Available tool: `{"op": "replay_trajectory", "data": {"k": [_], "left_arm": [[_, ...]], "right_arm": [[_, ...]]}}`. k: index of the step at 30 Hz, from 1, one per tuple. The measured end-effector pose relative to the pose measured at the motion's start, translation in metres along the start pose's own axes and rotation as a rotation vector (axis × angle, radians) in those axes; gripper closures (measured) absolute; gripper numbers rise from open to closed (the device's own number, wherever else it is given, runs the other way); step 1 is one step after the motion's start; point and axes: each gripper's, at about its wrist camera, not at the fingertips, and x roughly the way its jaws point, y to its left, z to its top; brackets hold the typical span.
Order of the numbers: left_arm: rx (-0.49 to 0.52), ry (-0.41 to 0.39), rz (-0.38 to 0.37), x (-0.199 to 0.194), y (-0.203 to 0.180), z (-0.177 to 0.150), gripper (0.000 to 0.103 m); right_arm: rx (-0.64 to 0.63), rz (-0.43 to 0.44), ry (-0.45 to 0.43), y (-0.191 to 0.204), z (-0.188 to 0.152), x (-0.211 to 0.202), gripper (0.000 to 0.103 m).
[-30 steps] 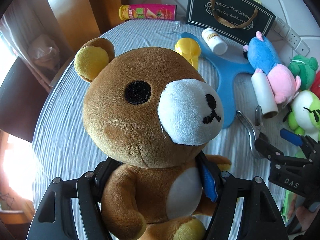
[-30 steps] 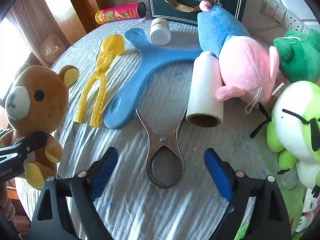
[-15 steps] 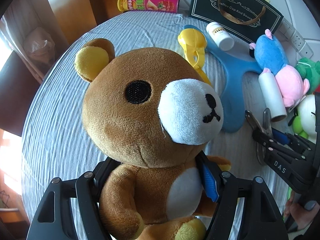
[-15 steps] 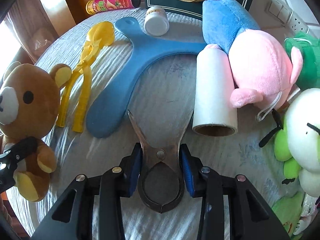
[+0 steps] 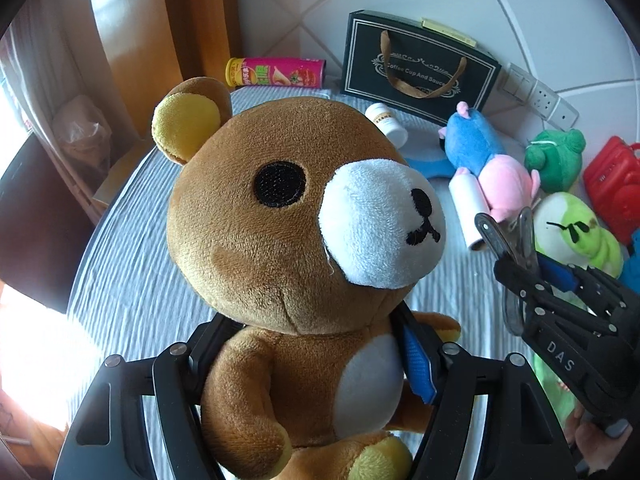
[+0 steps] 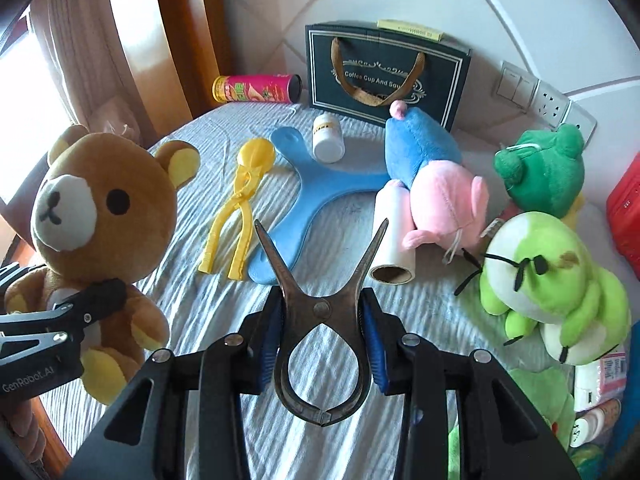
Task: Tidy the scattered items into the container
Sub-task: 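Carry the teddy bear and scissors over the blue crate with both tools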
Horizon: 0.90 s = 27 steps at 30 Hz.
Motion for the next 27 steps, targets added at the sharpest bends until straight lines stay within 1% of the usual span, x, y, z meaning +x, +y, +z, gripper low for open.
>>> {"op": "replay_trajectory", "data": {"k": [4,8,14,19,23,27], "left_arm": [[0.029,-0.051,-0.022,-0.035,-0.024,-0.009,0.03],[0.052,-0.121,-0.041,-0.076,-0.057,-0.018,0.03],[0.076,-0.224,-0.081,-0.141,-0.119,-0.035,0.03],[0.131,-0.3,-0.165,-0.19,-0.176,-0.045,0.03],[0.238,-0.354,-0.261,-0.222,-0.228,-0.051,0.03],[0.33,-0.377,-0.352,-0.254,-0.283,-0.063,0.031]], "right_arm": [[0.009,-0.015,-0.079,-0.007,-0.006,-0.052,0.066],[0.002,-0.031,-0.16,-0.022,-0.016,-0.109,0.066],[0.004,-0.074,-0.282,-0.068,-0.04,-0.199,0.066],[0.045,-0.168,-0.368,-0.108,-0.064,-0.272,0.066],[0.127,-0.287,-0.416,-0.14,-0.09,-0.327,0.066],[0.22,-0.393,-0.447,-0.181,-0.119,-0.382,0.066]]}}
